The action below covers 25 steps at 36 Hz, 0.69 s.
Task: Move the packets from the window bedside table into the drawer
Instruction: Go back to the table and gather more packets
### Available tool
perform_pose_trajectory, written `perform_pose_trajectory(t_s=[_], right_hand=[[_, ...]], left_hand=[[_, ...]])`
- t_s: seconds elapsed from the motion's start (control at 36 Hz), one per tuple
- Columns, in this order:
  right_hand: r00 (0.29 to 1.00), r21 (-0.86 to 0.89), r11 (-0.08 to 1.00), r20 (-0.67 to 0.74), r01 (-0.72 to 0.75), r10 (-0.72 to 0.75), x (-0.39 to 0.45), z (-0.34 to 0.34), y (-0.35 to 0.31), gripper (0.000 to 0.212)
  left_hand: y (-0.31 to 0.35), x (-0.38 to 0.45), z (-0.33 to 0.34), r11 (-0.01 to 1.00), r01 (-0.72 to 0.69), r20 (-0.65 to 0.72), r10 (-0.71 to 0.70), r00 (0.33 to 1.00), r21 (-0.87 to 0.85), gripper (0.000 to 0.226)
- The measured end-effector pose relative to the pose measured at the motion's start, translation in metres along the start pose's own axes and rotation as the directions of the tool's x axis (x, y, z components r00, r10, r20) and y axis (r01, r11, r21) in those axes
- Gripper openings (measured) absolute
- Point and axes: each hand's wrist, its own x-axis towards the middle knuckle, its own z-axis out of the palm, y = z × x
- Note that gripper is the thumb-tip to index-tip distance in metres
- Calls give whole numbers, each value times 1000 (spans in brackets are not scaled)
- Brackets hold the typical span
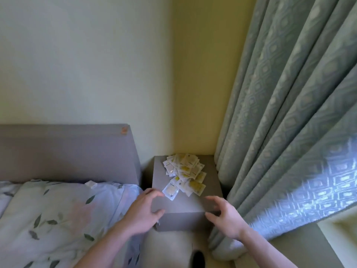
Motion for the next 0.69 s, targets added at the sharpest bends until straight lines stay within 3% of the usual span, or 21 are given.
perform_pose_trajectory(t_s=[0.31,0.47,0.69], right_hand=[[951,91,960,190,-264,244,200,1,60,39],[897,11,913,193,-407,397,271,15,86,39],[880,-49,889,132,-455,457,327,45,127,53]], left_hand=[[-44,152,58,924,342,87,-332,939,-172,36],[-88,199,85,851,499,119,-485,866,-166,41],[-151,285,157,793,593,124,-581,805,-136,46]])
